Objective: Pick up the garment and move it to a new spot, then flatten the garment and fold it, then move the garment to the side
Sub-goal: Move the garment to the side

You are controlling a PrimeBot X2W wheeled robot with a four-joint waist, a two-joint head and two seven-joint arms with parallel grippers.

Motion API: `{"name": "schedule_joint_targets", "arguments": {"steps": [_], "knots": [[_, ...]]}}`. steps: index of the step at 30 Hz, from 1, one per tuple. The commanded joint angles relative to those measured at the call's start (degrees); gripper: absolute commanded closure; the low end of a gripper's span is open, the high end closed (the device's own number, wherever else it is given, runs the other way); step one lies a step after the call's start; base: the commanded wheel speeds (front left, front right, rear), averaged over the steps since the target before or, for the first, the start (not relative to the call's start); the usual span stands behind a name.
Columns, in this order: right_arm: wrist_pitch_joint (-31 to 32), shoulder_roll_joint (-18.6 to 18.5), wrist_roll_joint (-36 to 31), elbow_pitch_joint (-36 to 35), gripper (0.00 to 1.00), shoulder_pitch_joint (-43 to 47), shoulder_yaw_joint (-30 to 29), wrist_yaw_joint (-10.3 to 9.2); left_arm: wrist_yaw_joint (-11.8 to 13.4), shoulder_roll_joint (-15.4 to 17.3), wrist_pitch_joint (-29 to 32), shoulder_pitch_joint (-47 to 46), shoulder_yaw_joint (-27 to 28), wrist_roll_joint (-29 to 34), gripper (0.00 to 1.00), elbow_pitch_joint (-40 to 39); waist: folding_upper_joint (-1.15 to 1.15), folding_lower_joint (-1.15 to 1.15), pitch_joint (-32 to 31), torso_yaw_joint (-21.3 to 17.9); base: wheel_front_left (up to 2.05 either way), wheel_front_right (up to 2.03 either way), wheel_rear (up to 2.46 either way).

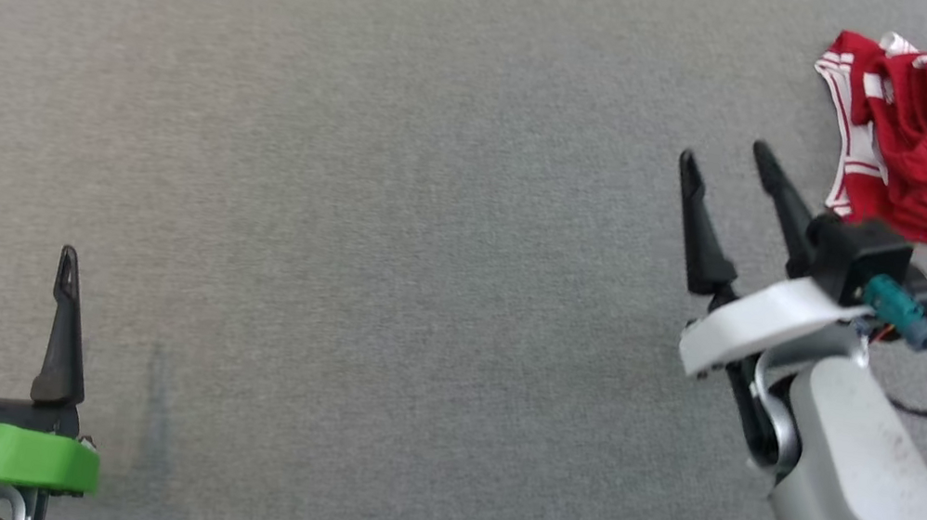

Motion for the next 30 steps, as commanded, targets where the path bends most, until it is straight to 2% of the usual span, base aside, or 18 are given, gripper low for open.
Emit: {"name": "schedule_joint_targets", "arguments": {"steps": [1, 17, 30], "knots": [[-0.13, 0.25, -0.90, -0.78, 0.00, 2.42, -0.17, -0.08, -0.38, -0.31, -0.15, 1.23, 0.17, 0.18, 0.00, 0.73, 0.00, 0.00, -3.56, 3.37, 0.00, 0.00, 0.00], [-0.13, 2.40, -4.92, -5.72, 0.00, 15.03, -3.70, -0.08, -1.30, -2.17, -0.16, 3.64, 1.95, 0.86, 0.00, 7.41, 0.00, 0.00, -10.13, 5.88, 0.00, 0.00, 0.00], [-0.13, 3.43, -6.71, -8.75, 0.00, 22.23, -11.37, -0.08, -2.17, -2.72, -0.16, 3.15, 2.04, 1.76, 0.00, 8.36, 0.00, 0.00, -13.11, 7.80, 0.00, 0.00, 0.00]]}}
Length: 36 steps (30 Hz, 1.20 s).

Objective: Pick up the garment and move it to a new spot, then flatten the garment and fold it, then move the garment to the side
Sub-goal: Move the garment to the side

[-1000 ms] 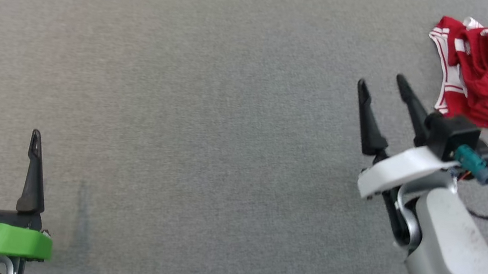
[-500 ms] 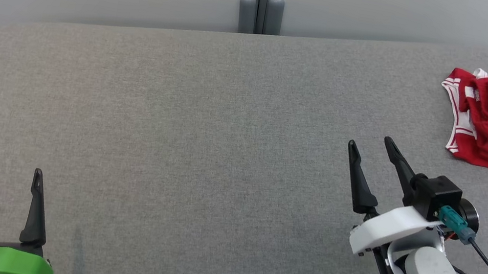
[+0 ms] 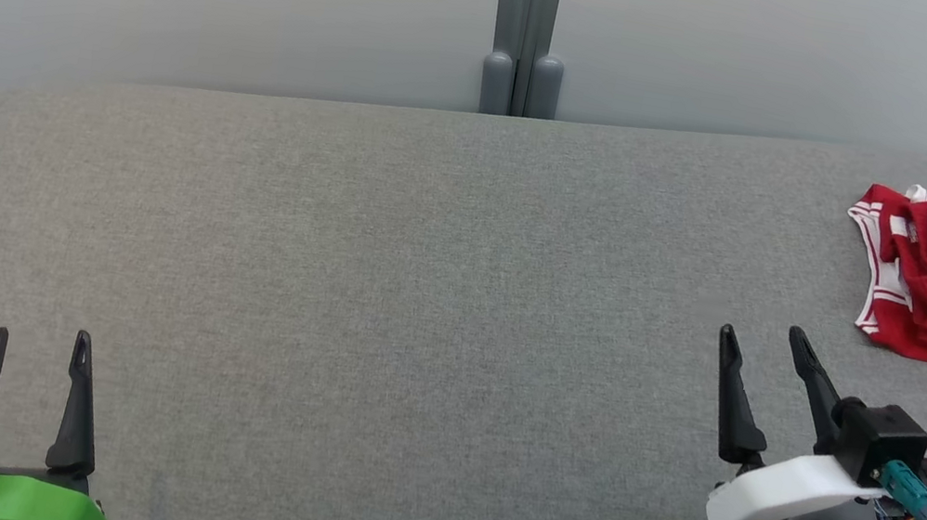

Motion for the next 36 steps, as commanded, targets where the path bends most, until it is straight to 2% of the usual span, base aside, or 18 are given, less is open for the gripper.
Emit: {"name": "schedule_joint_targets", "arguments": {"steps": [1, 16, 35, 36], "knots": [[-0.13, 0.10, -0.45, -0.64, 0.00, 1.48, -0.66, -0.08, -0.33, 0.10, -0.16, -0.01, 0.16, 0.39, 0.00, 0.21, 0.00, 0.01, -0.49, 0.52, 0.00, 0.00, 0.00], [1.79, 1.82, -2.27, -6.75, 0.00, 9.52, -5.53, -0.08, -0.09, -0.26, -0.16, 0.83, 1.70, 0.26, 0.00, 1.22, 0.00, 0.01, -1.05, 0.86, 0.00, 0.00, 0.00], [3.08, 2.71, -3.03, -7.96, 0.00, 9.67, -5.45, -0.08, -0.10, -0.12, -0.16, -0.21, 1.62, 0.80, 0.00, 1.98, 0.00, 0.01, -0.65, 1.03, 0.00, 0.00, 0.00], [2.94, 2.62, -2.50, -7.80, 1.00, 9.39, -5.42, 0.00, -0.01, -0.23, 0.01, 0.07, 1.50, 0.43, 1.00, 2.03, 0.00, 0.01, -0.65, 1.02, 0.00, 0.00, 0.00]]}}
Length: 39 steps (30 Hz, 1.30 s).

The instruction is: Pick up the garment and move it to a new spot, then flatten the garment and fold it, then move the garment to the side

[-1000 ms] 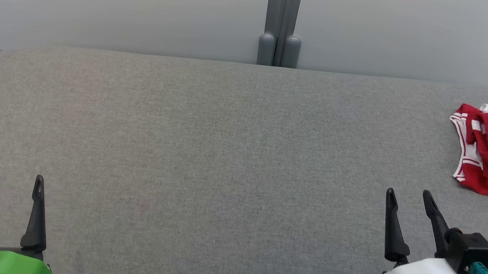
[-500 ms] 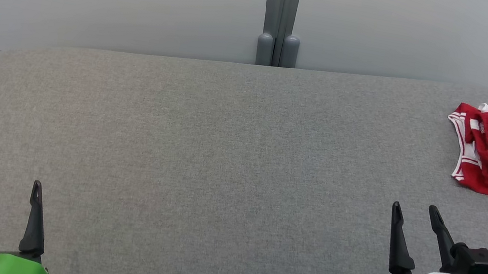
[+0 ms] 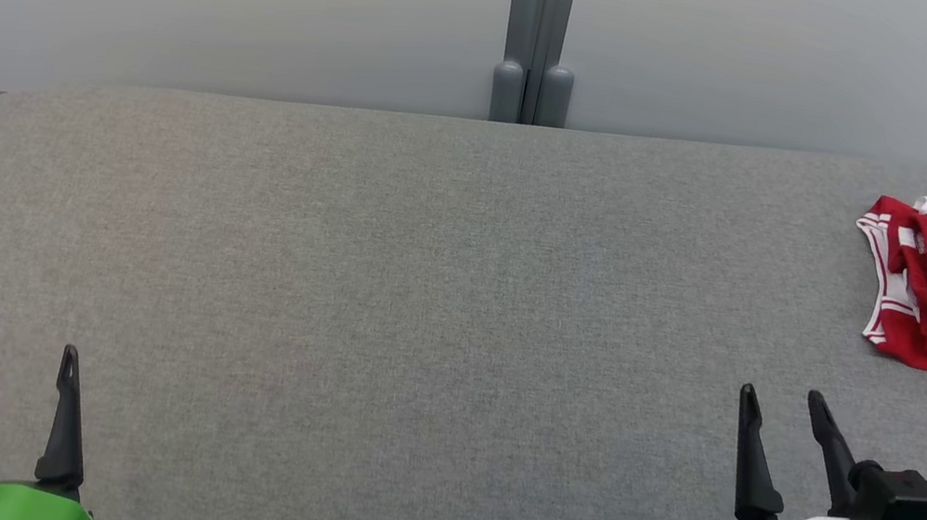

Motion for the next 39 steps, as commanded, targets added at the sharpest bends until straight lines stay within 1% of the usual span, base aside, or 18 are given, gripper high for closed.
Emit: {"name": "schedule_joint_targets", "arguments": {"steps": [1, 4, 5, 21, 39], "knots": [[0.00, 0.03, 0.02, 0.37, 1.00, 0.05, 0.04, 0.00, 0.00, -0.07, 0.08, 0.02, -0.03, -0.02, 1.00, 0.37, 0.00, 0.00, 0.00, 0.00, 0.00, 0.00, 0.00], [0.05, 0.34, 0.19, 1.88, 1.00, 1.03, 0.09, 0.00, 0.00, -0.86, 0.40, 0.08, -0.17, -0.19, 1.00, 2.20, 0.00, 0.00, 0.01, 0.00, 0.00, 0.00, 0.00], [0.36, 0.35, 1.17, 2.01, 1.00, 0.85, -0.10, 0.00, -0.03, -0.88, 0.86, -0.29, 0.08, -1.09, 1.00, 2.48, 0.00, 0.00, 0.02, 0.00, 0.00, 0.00, 0.00], [4.22, 0.42, 18.62, 1.81, 1.00, -0.22, -1.52, -0.01, -0.46, -1.21, 5.22, -2.11, -0.59, -19.14, 1.00, 2.30, 0.00, 0.00, 0.18, -0.01, 0.00, 0.00, 0.00], [7.72, 0.49, 34.55, 1.69, 1.00, -1.21, -2.76, -0.02, -0.84, -1.51, 9.10, -3.77, -1.24, -35.55, 1.00, 2.10, 0.00, 0.00, 0.37, -0.03, 0.00, 0.00, 0.00]]}}
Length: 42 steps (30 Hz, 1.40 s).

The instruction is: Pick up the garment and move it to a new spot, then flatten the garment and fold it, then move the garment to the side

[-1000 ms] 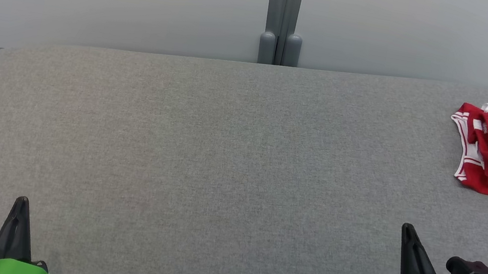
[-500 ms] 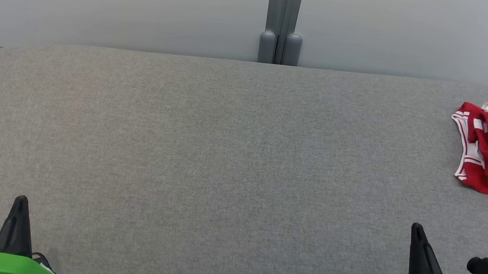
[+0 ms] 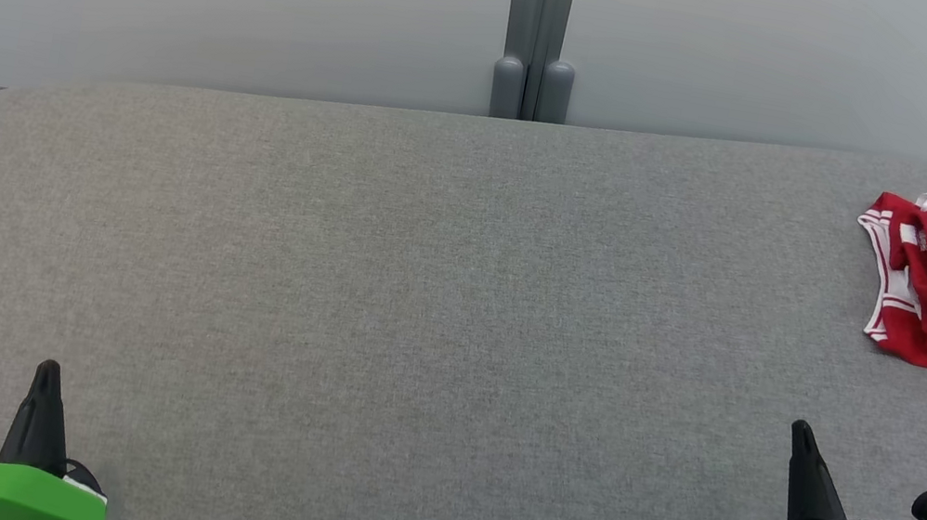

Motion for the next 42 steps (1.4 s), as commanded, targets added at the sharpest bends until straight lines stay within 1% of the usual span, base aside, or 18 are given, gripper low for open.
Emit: {"name": "schedule_joint_targets", "arguments": {"steps": [1, 4, 14, 42], "knots": [[0.49, -0.19, 2.10, -0.86, 1.00, -1.58, -0.30, -0.02, -0.32, 0.23, 0.38, -1.98, 0.02, -2.28, 1.00, -0.92, 0.00, 0.00, 0.01, 0.00, 0.00, 0.00, 0.00], [1.24, -0.17, 5.38, -0.88, 1.00, -1.75, -0.56, -0.02, -0.41, 0.17, 1.19, -2.33, -0.09, -5.66, 1.00, -0.93, 0.00, 0.00, 0.06, 0.00, 0.00, 0.00, 0.00], [2.84, -0.13, 12.58, -0.91, 1.00, -2.26, -1.17, -0.02, -0.54, 0.03, 3.06, -3.14, -0.31, -13.07, 1.00, -0.94, 0.00, 0.00, 0.16, -0.01, 0.00, 0.00, 0.00], [6.78, -0.04, 30.16, -0.94, 1.00, -3.29, -2.61, -0.01, -1.01, -0.34, 7.50, -4.99, -0.91, -31.14, 1.00, -0.93, 0.00, 0.00, 0.46, -0.04, 0.00, 0.00, 0.00]]}}
